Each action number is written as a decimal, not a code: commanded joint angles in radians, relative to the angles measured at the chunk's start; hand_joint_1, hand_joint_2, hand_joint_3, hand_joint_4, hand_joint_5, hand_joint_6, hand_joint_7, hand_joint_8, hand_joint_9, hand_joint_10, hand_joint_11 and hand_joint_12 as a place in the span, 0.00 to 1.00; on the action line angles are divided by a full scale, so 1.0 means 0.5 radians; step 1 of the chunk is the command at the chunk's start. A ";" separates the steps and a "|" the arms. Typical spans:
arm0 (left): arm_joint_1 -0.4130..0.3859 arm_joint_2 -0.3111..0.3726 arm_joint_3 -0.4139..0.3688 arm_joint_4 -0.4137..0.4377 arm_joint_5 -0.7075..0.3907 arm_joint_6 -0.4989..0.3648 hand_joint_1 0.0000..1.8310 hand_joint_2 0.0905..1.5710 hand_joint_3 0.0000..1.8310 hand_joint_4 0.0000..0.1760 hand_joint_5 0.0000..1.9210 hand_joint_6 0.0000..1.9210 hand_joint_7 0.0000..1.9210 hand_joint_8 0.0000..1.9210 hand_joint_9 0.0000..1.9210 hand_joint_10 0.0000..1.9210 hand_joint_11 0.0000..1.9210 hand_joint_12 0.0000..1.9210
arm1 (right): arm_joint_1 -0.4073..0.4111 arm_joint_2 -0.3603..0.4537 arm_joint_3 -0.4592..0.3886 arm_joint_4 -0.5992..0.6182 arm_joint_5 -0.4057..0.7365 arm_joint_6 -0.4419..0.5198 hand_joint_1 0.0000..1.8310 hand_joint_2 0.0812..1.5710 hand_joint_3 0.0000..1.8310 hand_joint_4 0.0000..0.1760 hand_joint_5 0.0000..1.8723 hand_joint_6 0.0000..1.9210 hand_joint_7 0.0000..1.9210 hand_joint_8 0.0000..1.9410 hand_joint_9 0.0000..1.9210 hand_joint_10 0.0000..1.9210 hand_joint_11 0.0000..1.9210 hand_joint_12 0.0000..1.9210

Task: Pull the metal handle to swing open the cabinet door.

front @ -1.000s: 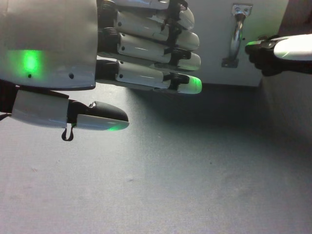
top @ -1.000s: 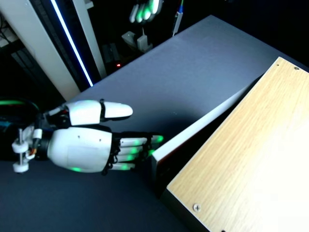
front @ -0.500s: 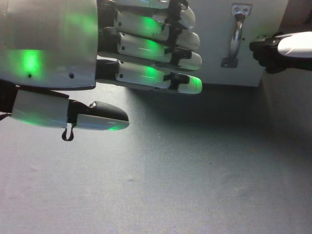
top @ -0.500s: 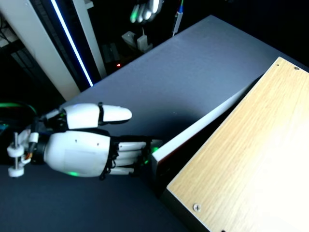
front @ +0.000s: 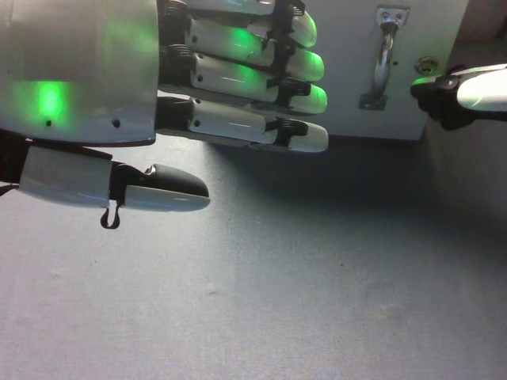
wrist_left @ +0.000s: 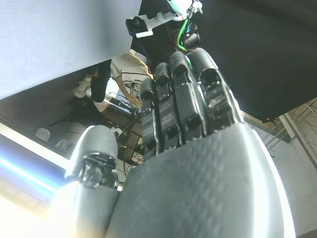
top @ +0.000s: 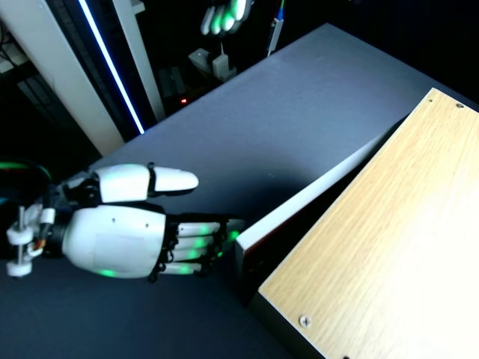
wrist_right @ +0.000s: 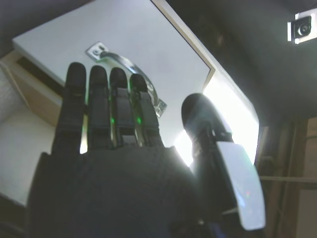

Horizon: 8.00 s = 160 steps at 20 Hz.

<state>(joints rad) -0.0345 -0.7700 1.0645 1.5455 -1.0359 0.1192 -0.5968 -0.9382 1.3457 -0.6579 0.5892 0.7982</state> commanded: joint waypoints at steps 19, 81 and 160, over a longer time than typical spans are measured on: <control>-0.023 0.013 0.002 -0.192 -0.042 0.013 0.00 1.00 0.02 0.00 0.18 0.00 0.19 0.00 0.17 0.00 0.00 0.39 | -0.002 -0.016 0.194 -0.376 0.131 -0.401 0.00 1.00 0.05 0.00 0.14 0.00 0.13 0.00 0.12 0.00 0.00 0.33; -0.023 0.013 0.002 -0.192 -0.042 0.013 0.00 1.00 0.07 0.00 0.13 0.00 0.13 0.00 0.12 0.00 0.00 0.29 | 0.152 -0.272 0.402 -0.326 0.058 -0.230 0.00 1.00 0.07 0.00 0.10 0.00 0.09 0.00 0.08 0.00 0.00 0.25; -0.023 0.013 0.002 -0.192 -0.041 0.013 0.00 1.00 0.01 0.00 0.19 0.00 0.19 0.00 0.17 0.00 0.00 0.36 | 0.188 -0.123 0.082 -0.384 0.832 -0.248 0.00 0.98 0.00 0.00 0.11 0.00 0.11 0.00 0.11 0.00 0.00 0.32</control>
<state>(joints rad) -0.0345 -0.7696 1.0645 1.5455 -1.0363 0.1192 -0.5091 -1.0042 1.3869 -0.9218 0.9142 0.6655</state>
